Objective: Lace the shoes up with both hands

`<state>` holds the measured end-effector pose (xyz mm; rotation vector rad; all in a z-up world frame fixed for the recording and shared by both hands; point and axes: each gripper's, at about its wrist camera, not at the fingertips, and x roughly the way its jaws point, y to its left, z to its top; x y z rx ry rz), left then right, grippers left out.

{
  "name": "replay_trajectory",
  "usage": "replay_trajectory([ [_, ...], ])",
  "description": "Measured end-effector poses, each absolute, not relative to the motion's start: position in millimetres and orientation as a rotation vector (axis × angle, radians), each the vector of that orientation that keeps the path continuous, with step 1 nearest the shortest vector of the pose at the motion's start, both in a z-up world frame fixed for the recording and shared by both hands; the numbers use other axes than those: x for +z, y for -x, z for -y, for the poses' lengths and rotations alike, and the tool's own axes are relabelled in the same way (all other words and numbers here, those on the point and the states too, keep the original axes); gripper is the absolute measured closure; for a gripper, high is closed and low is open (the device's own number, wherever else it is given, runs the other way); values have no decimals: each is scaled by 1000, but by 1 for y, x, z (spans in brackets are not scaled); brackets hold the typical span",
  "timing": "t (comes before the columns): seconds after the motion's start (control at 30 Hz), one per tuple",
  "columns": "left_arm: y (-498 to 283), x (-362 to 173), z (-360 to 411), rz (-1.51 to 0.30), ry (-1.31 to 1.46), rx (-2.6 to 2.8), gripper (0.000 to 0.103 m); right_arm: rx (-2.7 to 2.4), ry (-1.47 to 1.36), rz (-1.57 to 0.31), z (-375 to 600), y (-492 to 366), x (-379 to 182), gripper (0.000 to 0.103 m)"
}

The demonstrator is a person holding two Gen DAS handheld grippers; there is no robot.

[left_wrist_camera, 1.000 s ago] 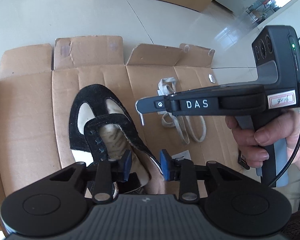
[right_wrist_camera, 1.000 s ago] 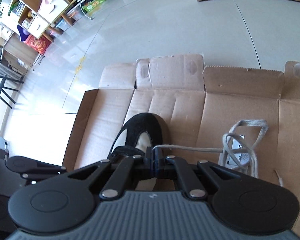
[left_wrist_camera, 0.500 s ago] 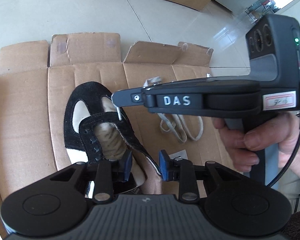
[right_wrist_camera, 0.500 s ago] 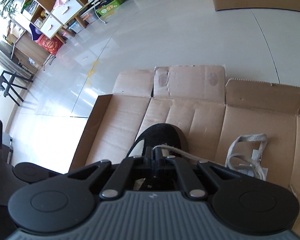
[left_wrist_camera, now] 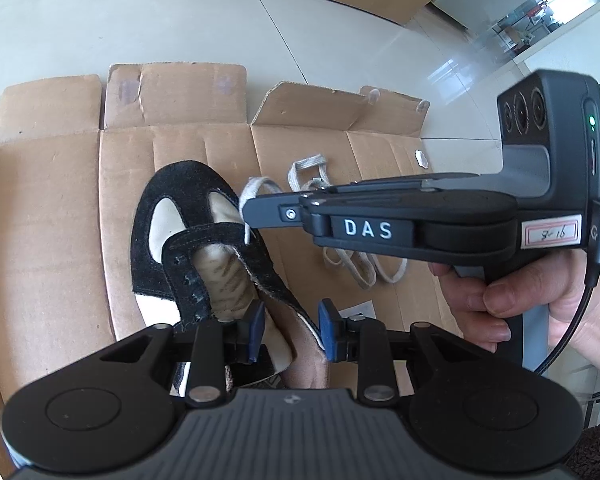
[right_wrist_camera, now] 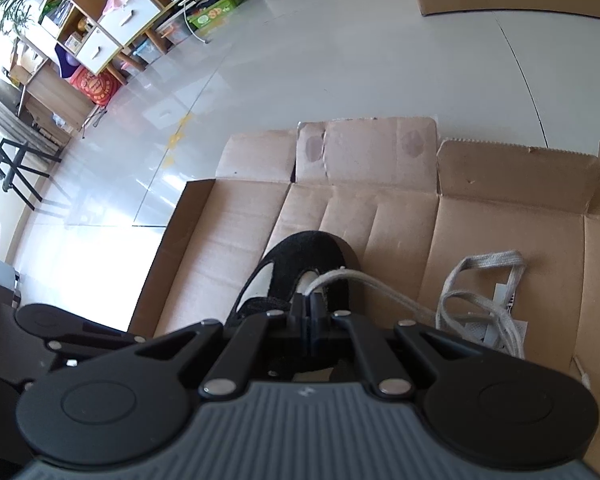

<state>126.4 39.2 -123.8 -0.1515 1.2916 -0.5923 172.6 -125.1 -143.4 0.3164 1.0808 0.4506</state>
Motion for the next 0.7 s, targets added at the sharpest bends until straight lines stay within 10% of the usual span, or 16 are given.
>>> replay_trajectory([
  [0.7,-124,-124,-40,-1211,218,-644,73,491,-311,-1143,119,-173,-142,88],
])
